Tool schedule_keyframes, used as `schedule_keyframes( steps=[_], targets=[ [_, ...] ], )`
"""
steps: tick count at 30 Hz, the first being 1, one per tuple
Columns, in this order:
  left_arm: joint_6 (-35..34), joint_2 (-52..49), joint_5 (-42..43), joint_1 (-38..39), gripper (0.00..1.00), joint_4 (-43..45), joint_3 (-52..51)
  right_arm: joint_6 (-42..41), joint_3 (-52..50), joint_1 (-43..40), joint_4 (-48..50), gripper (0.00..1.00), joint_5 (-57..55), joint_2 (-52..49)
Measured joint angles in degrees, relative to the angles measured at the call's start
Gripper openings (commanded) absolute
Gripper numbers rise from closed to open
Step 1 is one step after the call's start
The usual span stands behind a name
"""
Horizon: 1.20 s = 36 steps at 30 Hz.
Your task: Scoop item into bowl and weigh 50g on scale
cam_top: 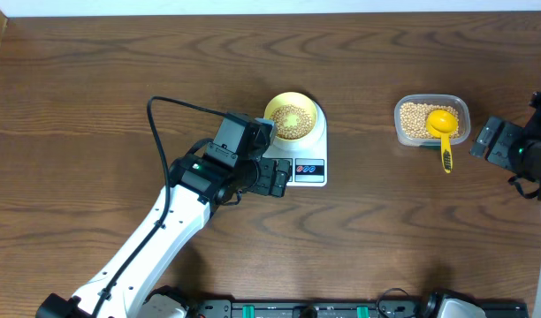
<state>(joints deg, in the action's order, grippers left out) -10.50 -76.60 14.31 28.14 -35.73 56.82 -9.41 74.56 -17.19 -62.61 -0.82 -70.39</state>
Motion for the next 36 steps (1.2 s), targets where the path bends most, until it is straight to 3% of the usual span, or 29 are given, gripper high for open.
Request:
schedule_keyframes(
  steps=[17,28,36],
  targets=[
    [0.0,0.0,0.0,0.0,0.94,0.0,0.0,0.0,0.0,0.0,0.0,0.99,0.0,0.9],
    [0.0,0.0,0.0,0.0,0.94,0.0,0.0,0.0,0.0,5.8,-1.0,0.99,1.1,14.3],
    [0.0,0.0,0.0,0.0,0.94,0.0,0.0,0.0,0.0,9.1,-1.0,0.99,1.3,17.4]
  ],
)
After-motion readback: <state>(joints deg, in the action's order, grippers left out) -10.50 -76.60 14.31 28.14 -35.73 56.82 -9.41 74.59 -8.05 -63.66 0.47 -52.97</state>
